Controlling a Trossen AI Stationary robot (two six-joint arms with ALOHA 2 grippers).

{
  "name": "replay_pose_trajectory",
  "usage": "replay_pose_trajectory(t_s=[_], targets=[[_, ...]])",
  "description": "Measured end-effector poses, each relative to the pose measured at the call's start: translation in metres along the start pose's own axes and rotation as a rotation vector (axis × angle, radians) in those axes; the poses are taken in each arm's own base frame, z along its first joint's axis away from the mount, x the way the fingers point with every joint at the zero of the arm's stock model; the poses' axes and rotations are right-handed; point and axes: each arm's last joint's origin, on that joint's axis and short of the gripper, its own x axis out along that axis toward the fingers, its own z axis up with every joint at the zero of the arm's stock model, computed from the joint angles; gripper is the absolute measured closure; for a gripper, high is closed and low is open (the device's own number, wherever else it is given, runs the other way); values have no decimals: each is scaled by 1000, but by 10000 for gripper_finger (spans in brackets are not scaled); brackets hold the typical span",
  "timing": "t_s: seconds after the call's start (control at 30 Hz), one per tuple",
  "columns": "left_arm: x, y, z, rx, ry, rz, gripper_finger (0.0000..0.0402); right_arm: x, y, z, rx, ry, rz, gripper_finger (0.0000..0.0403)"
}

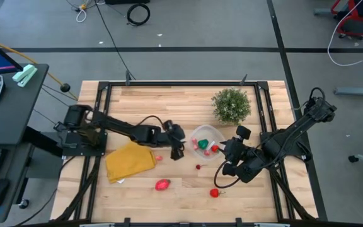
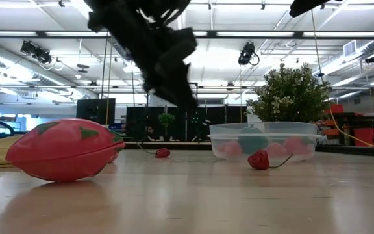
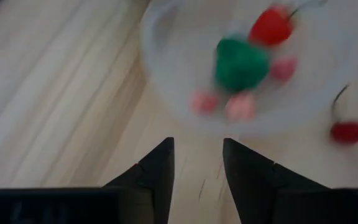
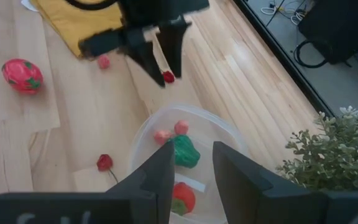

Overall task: Pick and placing Produce into tupperware
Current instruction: Put the cherry into the transparent bin

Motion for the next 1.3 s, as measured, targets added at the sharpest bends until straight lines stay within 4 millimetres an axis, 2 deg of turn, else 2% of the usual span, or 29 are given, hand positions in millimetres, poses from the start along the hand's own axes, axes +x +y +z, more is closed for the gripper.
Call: replay_pose_trajectory(t_s=[0.1,0.23,0.33,0.47,0.73,1.03,1.2,1.3], targets=[[-8,5,-10,-25,119,44,271,0,0,0,0,0,0,286],[-6,12,-28,-19,245,100,281,0,0,0,0,0,0,286],[0,18,-43,-45,275,124,285,0,0,0,1,0,0,286],[8,25,-53,-78,197,125,281,0,0,0,1,-1,1,286],[15,36,-56,-76,151,125,253,0,0,0,0,-1,0,286],[30,36,-65,-86,177,142,222,0,0,0,2,-2,1,286],[36,35,-66,-79,164,148,220,0,0,0,1,-2,0,286],[37,35,-65,-84,151,142,237,0,0,0,1,-2,0,286]])
